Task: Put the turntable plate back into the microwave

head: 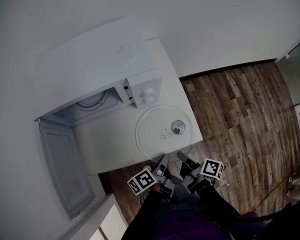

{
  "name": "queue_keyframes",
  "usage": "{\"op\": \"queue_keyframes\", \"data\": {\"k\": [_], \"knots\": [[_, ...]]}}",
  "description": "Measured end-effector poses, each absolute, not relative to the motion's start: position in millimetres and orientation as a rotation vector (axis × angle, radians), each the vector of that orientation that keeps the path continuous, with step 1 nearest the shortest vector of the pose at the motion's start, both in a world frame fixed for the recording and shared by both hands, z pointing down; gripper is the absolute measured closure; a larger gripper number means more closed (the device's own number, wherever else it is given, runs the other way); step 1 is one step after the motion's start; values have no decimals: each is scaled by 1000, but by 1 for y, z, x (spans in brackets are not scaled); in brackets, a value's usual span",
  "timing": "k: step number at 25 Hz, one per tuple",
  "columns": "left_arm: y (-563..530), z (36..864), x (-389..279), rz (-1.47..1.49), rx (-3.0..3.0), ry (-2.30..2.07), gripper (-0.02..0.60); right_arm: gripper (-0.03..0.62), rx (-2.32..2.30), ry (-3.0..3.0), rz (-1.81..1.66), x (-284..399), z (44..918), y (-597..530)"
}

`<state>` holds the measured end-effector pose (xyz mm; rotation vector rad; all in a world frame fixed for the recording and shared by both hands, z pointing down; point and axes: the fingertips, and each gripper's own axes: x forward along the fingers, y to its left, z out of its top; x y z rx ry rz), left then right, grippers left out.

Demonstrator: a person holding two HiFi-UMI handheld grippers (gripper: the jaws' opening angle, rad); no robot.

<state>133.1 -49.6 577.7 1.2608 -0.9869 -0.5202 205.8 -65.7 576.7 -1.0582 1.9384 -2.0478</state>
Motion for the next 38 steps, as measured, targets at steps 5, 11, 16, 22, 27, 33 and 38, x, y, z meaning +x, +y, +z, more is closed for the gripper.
{"op": "queue_keyframes", "data": {"k": [5,11,16,22,27,33,38], "knots": [[-50,571,133,-570,1266,-982,527,533,-1014,1960,-2029,205,570,-68],[-50,566,133,-597,1304,-1006,529,534,-994,1979,-2011,205,567,-68],[-51,555,133,-660,1337,-1000,538,536,-1038,2045,-1996,213,563,-68],[-53,540,133,-723,1359,-993,534,534,-967,2107,-1940,210,544,-74],[-49,532,127,-806,1341,-1014,528,536,-921,2119,-1928,204,532,-76],[-41,528,116,-863,1322,-1072,522,536,-836,2157,-1929,191,524,-74],[-29,515,105,-936,1270,-1087,524,536,-745,2199,-1948,174,514,-66]]}}
